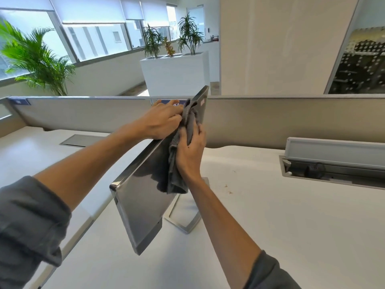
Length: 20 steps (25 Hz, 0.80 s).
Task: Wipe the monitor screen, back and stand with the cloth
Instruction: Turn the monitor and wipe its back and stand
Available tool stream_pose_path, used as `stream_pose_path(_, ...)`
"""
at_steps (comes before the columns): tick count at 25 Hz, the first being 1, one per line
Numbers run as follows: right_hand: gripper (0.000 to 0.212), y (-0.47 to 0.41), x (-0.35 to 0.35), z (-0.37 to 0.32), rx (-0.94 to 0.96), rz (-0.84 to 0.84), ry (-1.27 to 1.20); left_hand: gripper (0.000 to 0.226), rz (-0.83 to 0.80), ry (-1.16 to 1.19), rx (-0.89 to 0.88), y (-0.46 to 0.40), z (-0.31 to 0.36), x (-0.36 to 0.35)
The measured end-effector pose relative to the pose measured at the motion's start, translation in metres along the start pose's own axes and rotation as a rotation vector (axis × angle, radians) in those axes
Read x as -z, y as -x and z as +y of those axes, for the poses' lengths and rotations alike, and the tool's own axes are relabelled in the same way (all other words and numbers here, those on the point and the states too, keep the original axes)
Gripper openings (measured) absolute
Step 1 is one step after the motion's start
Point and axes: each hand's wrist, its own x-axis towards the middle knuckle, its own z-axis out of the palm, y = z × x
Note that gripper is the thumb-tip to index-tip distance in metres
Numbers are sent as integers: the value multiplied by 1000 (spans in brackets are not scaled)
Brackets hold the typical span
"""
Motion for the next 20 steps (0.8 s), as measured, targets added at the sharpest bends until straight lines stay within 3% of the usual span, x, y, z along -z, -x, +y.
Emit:
stream_pose_path(4,45,-4,11,58,-275,-58,137,60,-35,-90,-17,2,0,2)
stream_pose_path(7,35,-13,31,64,-358,-65,125,61,-20,-78,-25,0,4,4)
stream_pose_path(10,42,-28,35,23,-227,19,-2,64,-21,-91,-27,-6,2,3)
stream_pose_path(12,45,-38,22,-1,-56,-2,-8,65,-30,-102,-27,-12,-1,2)
stream_pose_path(14,46,-51,7,0,-23,-4,12,66,-38,-118,-29,-17,-5,2)
stream_pose_path(18,45,-60,3,63,-334,2,12,65,-44,-153,-31,-18,-10,1)
stream_pose_path(20,39,-51,15,95,-465,-91,121,67,-55,-182,-29,-19,-7,2)
